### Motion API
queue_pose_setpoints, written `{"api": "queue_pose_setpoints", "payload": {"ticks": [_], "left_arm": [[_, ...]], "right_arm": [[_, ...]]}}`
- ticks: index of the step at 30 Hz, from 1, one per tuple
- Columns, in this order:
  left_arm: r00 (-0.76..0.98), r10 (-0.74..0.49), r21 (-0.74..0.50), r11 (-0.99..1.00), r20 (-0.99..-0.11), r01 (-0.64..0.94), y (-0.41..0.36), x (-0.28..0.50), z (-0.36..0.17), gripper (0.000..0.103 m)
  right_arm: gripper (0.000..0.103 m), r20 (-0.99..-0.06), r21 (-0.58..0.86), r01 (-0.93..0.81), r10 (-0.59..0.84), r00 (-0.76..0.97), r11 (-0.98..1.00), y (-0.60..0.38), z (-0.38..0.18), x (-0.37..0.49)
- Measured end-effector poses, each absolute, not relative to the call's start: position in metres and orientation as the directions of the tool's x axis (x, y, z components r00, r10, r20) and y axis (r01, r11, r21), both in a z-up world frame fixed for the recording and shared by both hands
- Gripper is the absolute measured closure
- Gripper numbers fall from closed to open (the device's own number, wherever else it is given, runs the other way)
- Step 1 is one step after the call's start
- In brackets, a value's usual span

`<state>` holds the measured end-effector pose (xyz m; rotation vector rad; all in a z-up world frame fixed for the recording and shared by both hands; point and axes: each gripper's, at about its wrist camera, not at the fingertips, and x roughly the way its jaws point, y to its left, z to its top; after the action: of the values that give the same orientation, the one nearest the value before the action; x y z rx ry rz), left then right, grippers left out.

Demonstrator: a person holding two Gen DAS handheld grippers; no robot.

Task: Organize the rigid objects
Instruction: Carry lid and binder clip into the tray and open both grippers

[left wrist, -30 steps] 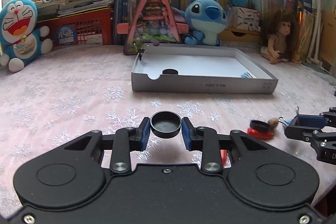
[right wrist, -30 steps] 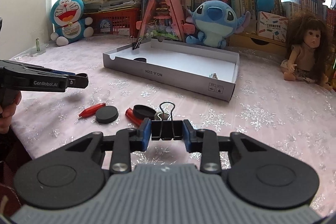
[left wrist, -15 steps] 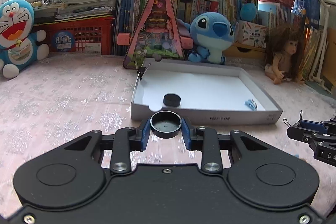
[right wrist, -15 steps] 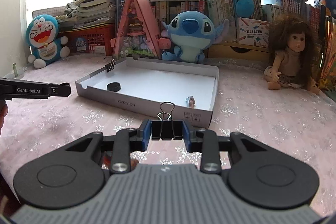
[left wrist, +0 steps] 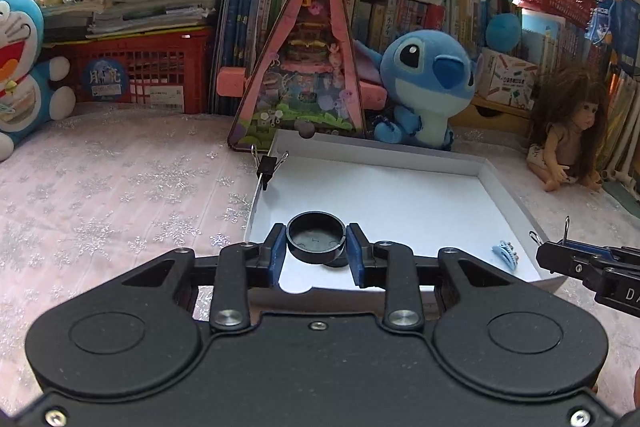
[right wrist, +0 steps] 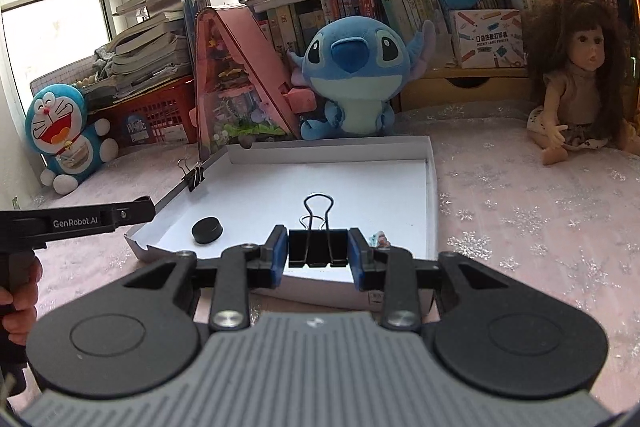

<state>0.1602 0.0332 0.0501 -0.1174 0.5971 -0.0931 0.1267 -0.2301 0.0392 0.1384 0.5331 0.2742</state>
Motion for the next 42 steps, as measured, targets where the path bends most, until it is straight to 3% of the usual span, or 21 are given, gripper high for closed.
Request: {"api": "queue_pose_setpoints", "payload": {"ticks": [10,28,42], "left_arm": [[0.776,-0.115,-0.127,0.991,-0.620,0.046,0.033,0.205,0.036,0.073],[0.693,-0.134,-0.092,0.991,-0.708,0.098,0.004,0.270,0.020,0.073],[0.701,-0.124,-0.068,0.992,-0.702,0.107,-0.003,0.274,0.008,0.073]], "right_arm": [[0.066,-0.547,0.302,-0.165,0.312,0.777,0.939,-0.234,0.027,0.169],[0.066,-0.666,0.233,-0.067,0.210,0.716,0.970,-0.240,0.022,0.233],[0.066,-0.692,0.208,-0.048,0.182,0.698,0.977,-0.237,0.005,0.245]]}}
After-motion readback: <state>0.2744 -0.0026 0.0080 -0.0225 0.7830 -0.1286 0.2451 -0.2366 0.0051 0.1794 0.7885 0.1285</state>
